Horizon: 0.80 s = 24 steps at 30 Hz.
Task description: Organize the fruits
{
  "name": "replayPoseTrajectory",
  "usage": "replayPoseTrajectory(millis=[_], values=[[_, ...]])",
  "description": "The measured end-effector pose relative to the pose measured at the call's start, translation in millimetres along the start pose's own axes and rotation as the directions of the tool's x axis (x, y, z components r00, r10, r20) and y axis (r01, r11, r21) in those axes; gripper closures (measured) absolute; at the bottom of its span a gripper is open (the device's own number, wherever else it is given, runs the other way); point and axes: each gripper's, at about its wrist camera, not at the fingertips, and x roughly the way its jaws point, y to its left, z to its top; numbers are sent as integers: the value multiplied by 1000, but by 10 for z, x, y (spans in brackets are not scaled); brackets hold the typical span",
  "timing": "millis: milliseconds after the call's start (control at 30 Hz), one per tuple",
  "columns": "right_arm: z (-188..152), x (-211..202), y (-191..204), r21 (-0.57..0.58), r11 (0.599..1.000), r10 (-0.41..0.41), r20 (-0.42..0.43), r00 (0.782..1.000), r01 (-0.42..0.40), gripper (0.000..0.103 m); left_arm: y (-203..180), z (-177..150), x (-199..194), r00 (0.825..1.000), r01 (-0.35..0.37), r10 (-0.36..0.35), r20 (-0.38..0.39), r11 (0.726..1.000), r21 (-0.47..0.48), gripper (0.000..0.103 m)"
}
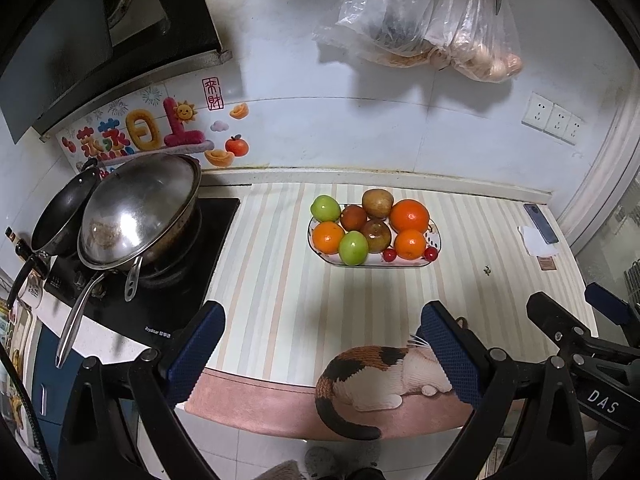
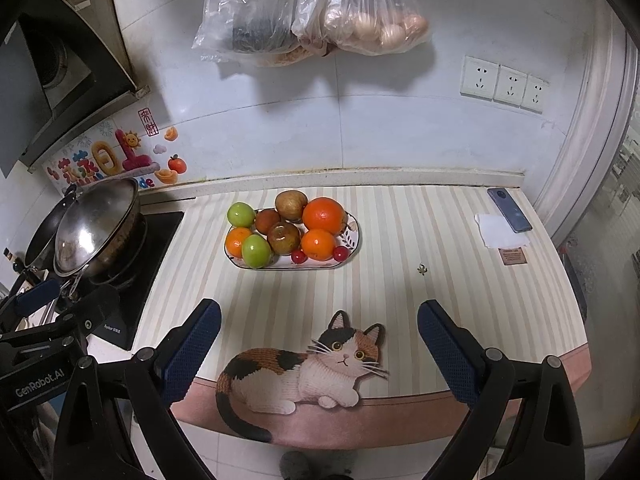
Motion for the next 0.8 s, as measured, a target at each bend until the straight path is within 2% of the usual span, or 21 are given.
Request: replayPoseTrajectory(millis=[800], values=[[-24, -78, -46, 9, 1000, -9, 9, 1000, 9, 0, 53, -32, -70, 999, -24, 24, 22, 999, -23, 0]])
